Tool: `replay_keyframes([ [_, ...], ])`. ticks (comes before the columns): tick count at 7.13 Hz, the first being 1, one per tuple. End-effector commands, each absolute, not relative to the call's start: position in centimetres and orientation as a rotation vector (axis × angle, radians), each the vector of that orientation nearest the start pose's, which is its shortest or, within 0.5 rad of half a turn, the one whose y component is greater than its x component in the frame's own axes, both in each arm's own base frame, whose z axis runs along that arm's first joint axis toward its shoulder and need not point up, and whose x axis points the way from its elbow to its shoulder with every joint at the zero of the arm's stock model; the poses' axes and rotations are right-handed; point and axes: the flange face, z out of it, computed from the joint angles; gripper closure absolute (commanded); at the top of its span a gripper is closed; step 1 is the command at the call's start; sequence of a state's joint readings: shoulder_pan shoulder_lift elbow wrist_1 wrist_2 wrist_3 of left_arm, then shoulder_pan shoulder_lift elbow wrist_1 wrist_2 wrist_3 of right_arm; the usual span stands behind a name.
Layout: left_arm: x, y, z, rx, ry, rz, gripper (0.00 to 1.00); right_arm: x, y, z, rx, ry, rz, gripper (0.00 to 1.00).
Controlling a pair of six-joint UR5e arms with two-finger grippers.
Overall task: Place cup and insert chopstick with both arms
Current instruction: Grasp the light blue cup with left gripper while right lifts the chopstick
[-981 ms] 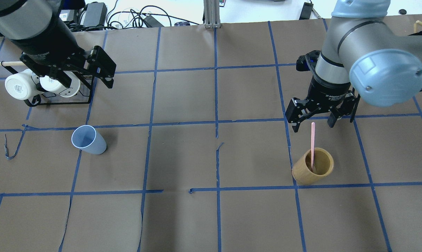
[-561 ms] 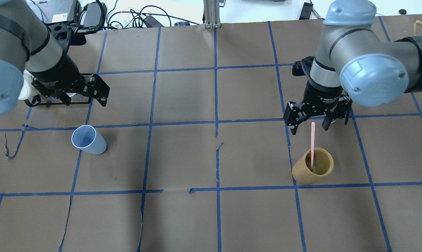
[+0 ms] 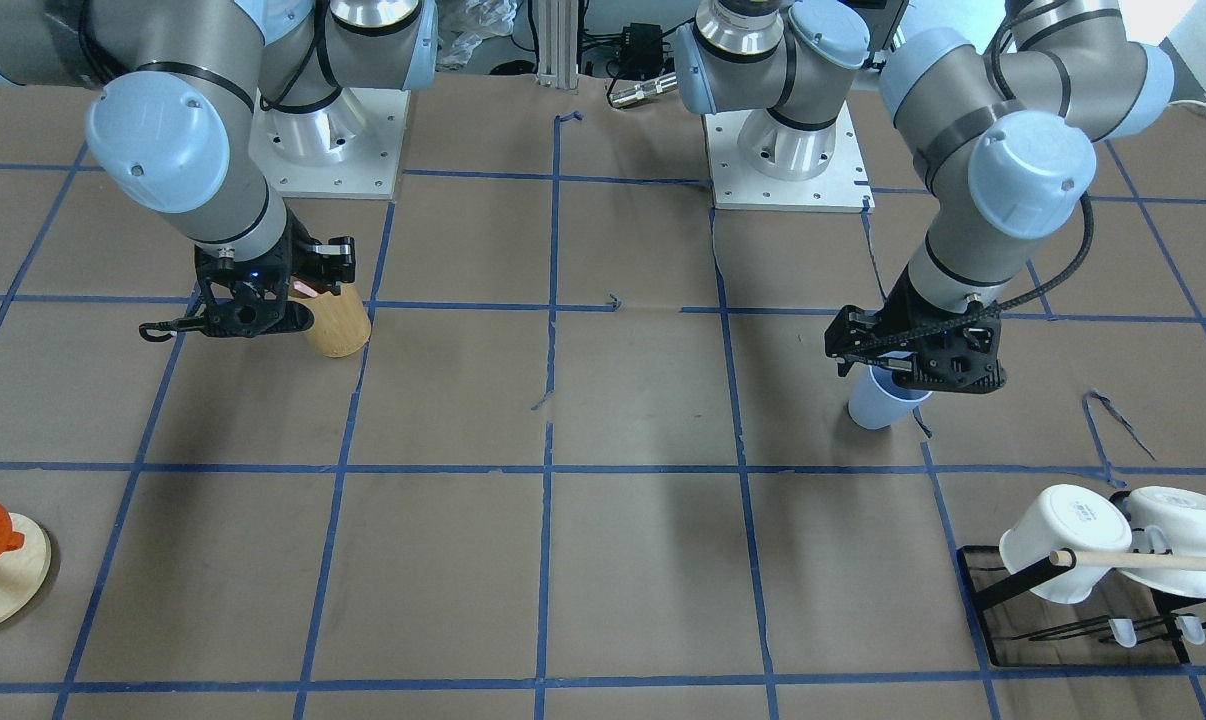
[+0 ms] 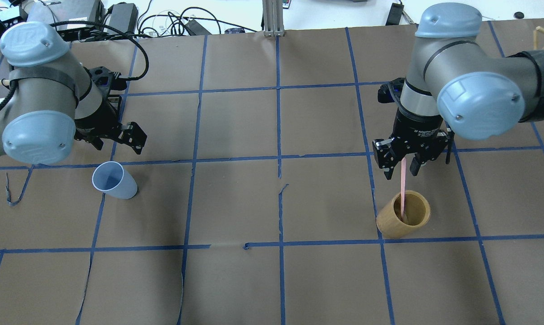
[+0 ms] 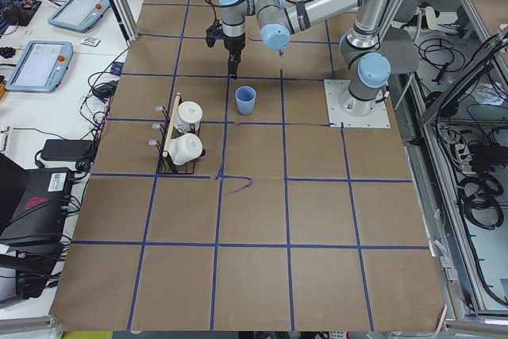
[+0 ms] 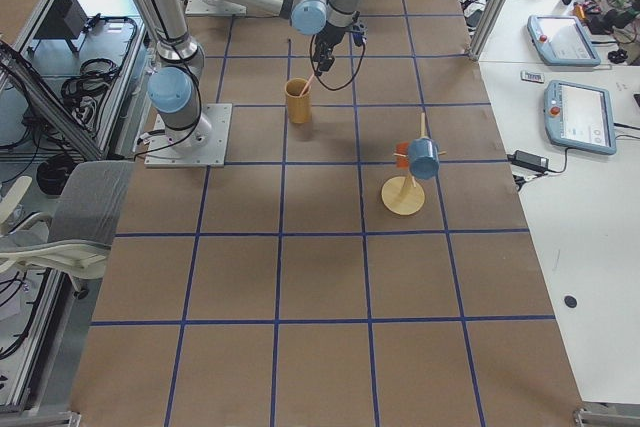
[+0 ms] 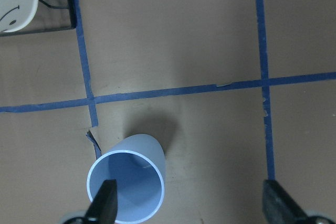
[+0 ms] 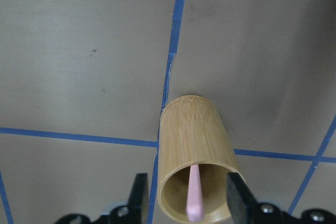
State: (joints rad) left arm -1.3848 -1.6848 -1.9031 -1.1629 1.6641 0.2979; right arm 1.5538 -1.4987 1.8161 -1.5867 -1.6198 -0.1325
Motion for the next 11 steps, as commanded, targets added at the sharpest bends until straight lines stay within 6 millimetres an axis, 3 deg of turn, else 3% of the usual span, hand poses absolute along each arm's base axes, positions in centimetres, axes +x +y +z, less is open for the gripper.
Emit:
replay_keyframes([
  [1,-2.8,-51.1,27.2,0.174,3.062,0.212,0.05,11.8,-47.1,33.9,-0.191,3.137,0.489,0.85],
  [3,-2.6,-50.9,26.0,0.170,3.048,0.259,0.10,12.2,-47.0,34.2,-0.192,3.128,0.472,0.97],
  [5,-1.2,-50.2,24.9,0.082,3.048,0.302,0.19,12.1,-47.2,36.0,-0.200,3.137,0.412,1.00],
  [7,-1.0,-49.8,25.0,0.074,3.050,0.295,1.00,12.1,-47.0,42.7,-0.202,3.165,0.277,0.99],
  [9,-1.1,-49.6,25.6,0.032,3.047,0.282,1.00,12.2,-46.7,49.9,-0.200,3.163,0.146,0.99],
  [11,-1.3,-49.8,26.5,-0.048,3.044,0.240,1.00,12.3,-46.3,54.5,-0.196,3.164,0.104,1.00],
])
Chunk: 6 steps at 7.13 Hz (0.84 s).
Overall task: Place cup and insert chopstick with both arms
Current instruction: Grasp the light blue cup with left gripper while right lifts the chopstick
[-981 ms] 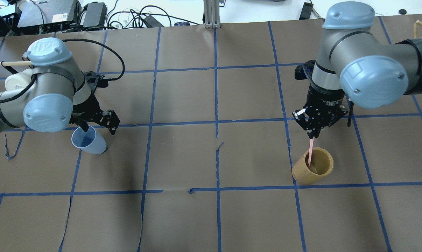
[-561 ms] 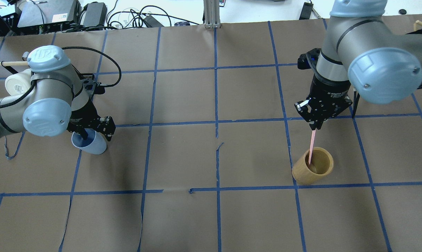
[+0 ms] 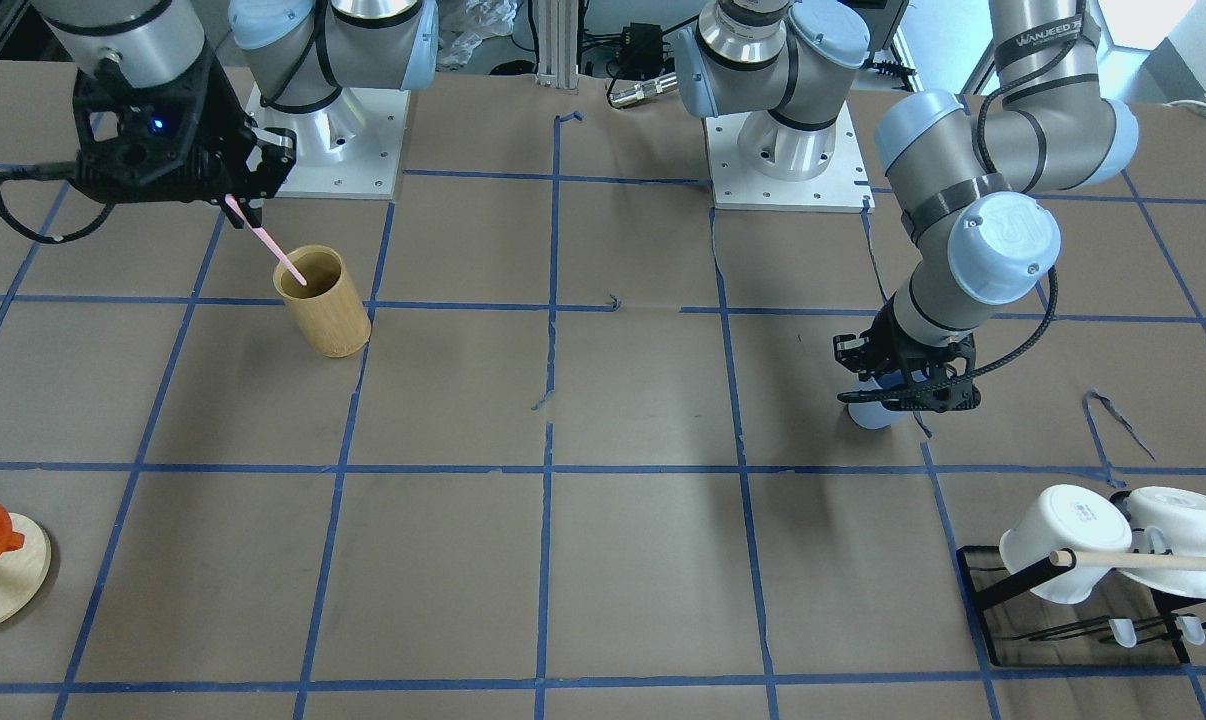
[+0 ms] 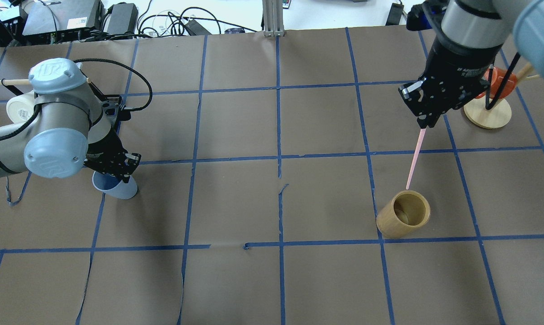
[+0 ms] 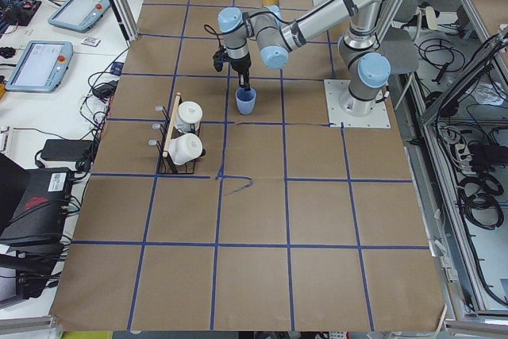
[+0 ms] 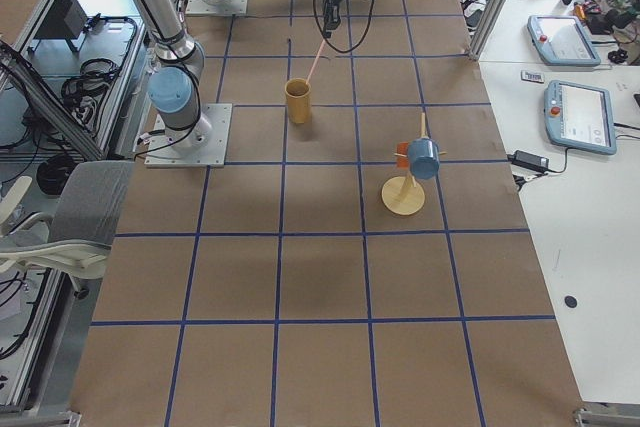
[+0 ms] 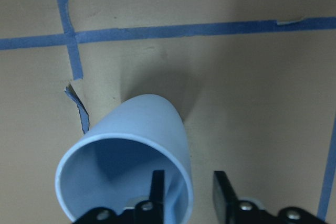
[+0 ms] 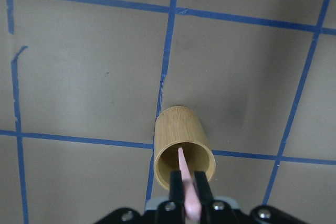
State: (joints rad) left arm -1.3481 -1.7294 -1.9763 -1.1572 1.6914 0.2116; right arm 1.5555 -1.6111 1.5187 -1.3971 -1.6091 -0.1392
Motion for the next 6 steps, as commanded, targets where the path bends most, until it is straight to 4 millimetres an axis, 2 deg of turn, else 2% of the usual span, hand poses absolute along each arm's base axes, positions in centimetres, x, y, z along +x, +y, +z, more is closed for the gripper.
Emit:
replay_keyframes([
  [1,-2.5,-49.8,28.1,-0.189,3.038,0.173,1.00,12.3,-46.4,55.4,-0.196,3.165,0.072,1.00],
  [2,-5.2,-49.6,29.7,-0.292,3.077,0.110,1.00,12.4,-46.5,55.8,-0.197,3.158,0.044,1.00],
  [4,-14.3,-49.5,33.3,-0.356,3.090,0.003,1.00,12.7,-47.3,56.0,-0.197,3.135,0.017,1.00],
  [5,-18.0,-50.7,35.3,-0.446,3.112,-0.048,1.00,12.8,-47.5,56.3,-0.214,3.131,-0.029,1.00],
  [6,-22.2,-50.9,35.3,-0.508,3.247,0.015,1.00,13.0,-47.6,56.3,-0.220,3.113,-0.043,1.00],
])
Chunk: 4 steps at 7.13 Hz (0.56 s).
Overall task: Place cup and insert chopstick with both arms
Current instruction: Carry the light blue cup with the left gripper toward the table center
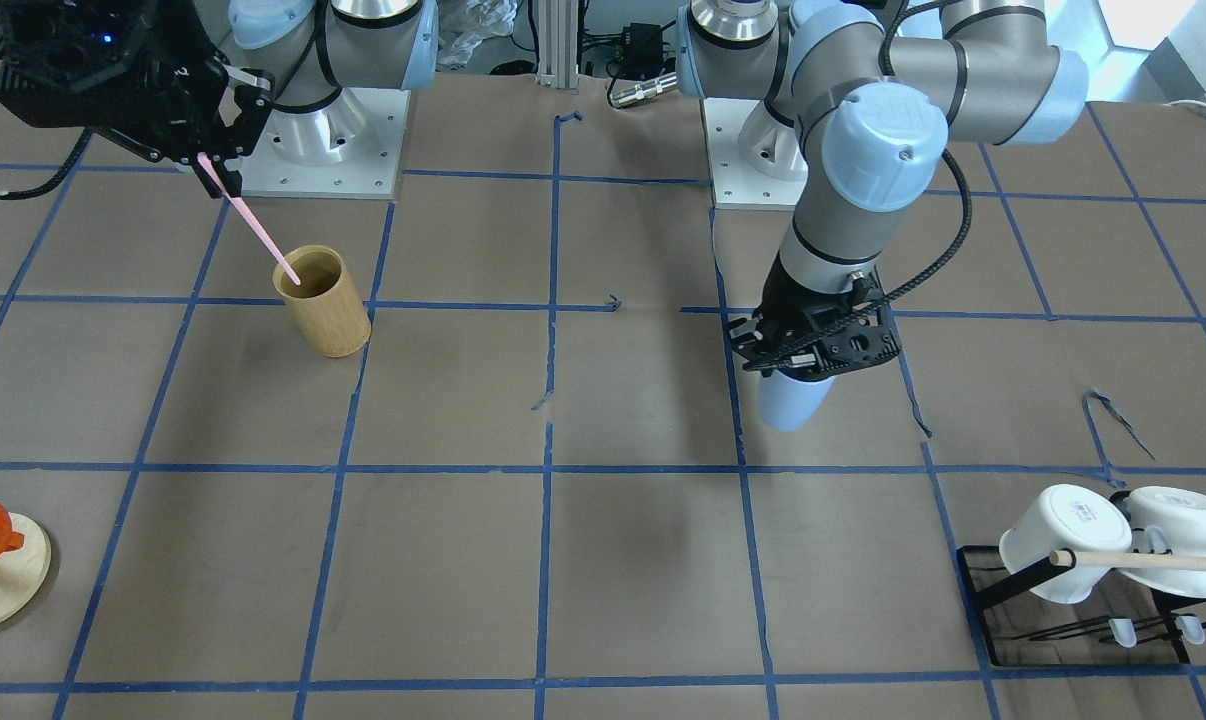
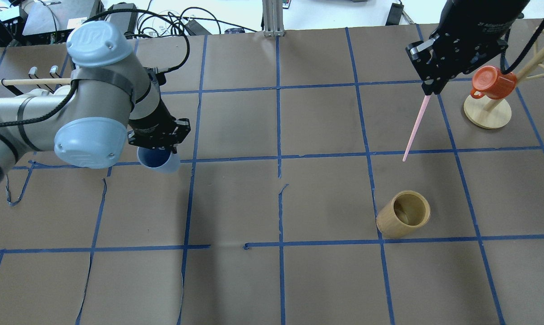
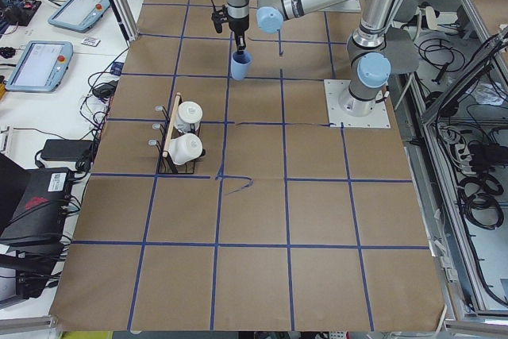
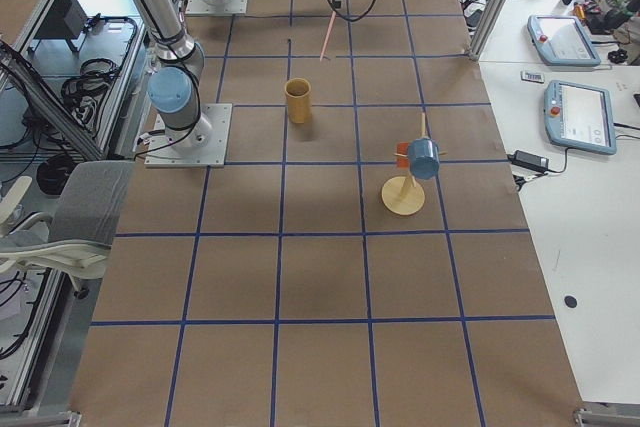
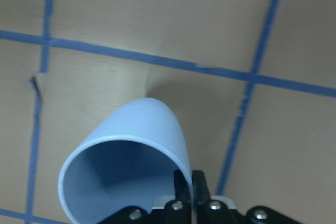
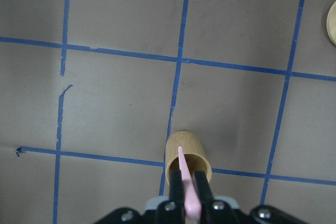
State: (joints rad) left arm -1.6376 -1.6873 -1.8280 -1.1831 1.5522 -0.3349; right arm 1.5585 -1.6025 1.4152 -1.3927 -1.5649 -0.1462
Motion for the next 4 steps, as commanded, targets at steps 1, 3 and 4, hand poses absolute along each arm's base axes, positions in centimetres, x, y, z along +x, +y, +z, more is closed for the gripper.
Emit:
replay_keyframes([
  [1,-26.0,-50.5,35.6,-0.503,3.279,0.027,1.00,13.6,-47.8,56.2,-0.261,3.096,-0.088,1.00],
  [3,-30.3,-52.4,35.6,-0.588,3.271,0.015,1.00,15.1,-47.8,55.2,-0.325,3.086,-0.083,1.00],
  [4,-31.4,-54.3,34.8,-0.606,3.275,0.011,1.00,15.1,-47.8,54.0,-0.327,3.085,-0.060,1.00],
])
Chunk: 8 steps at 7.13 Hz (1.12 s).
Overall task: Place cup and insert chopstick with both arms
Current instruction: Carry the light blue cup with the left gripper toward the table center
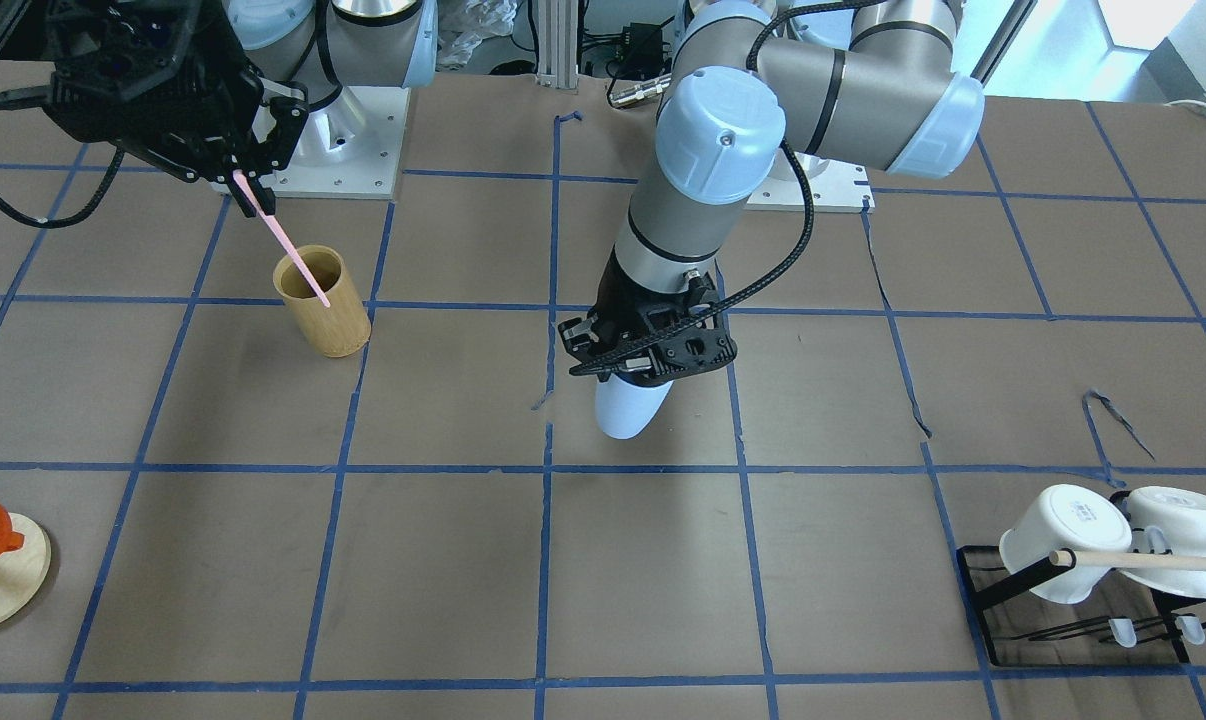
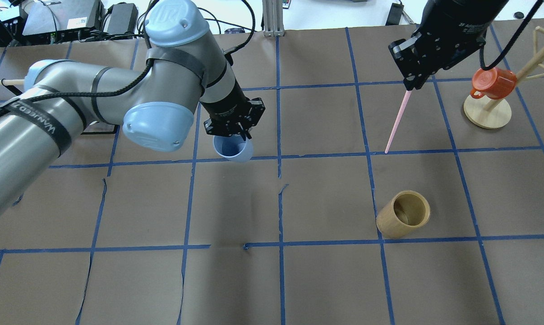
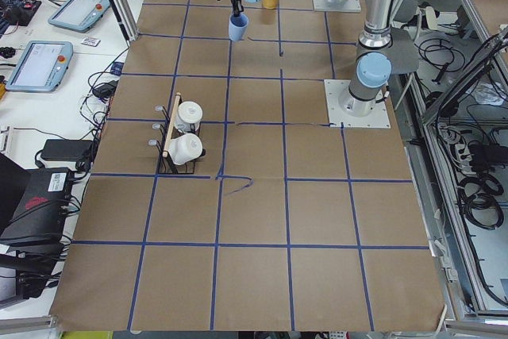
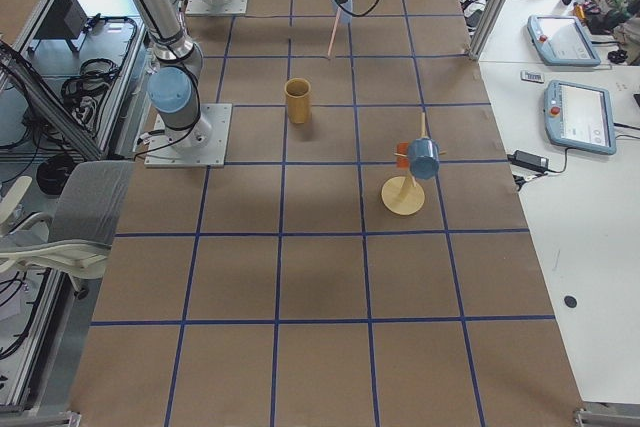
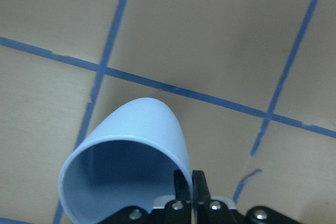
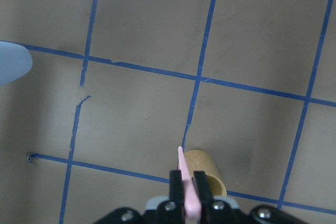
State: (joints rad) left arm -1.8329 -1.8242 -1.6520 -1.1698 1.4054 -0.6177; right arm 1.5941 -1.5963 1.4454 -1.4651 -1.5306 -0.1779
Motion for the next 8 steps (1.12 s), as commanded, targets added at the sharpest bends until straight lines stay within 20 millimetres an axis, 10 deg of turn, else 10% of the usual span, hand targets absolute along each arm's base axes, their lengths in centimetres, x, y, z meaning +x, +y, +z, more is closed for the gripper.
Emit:
replay_keyframes([
  [1,-32.9,-55.6,33.5,-0.597,3.282,-0.011,1.00,15.1,-47.6,52.8,-0.326,3.085,-0.048,1.00],
  [8,-37.4,-55.1,28.5,-0.511,3.260,0.106,1.00,15.2,-47.8,52.0,-0.341,3.082,-0.060,1.00],
])
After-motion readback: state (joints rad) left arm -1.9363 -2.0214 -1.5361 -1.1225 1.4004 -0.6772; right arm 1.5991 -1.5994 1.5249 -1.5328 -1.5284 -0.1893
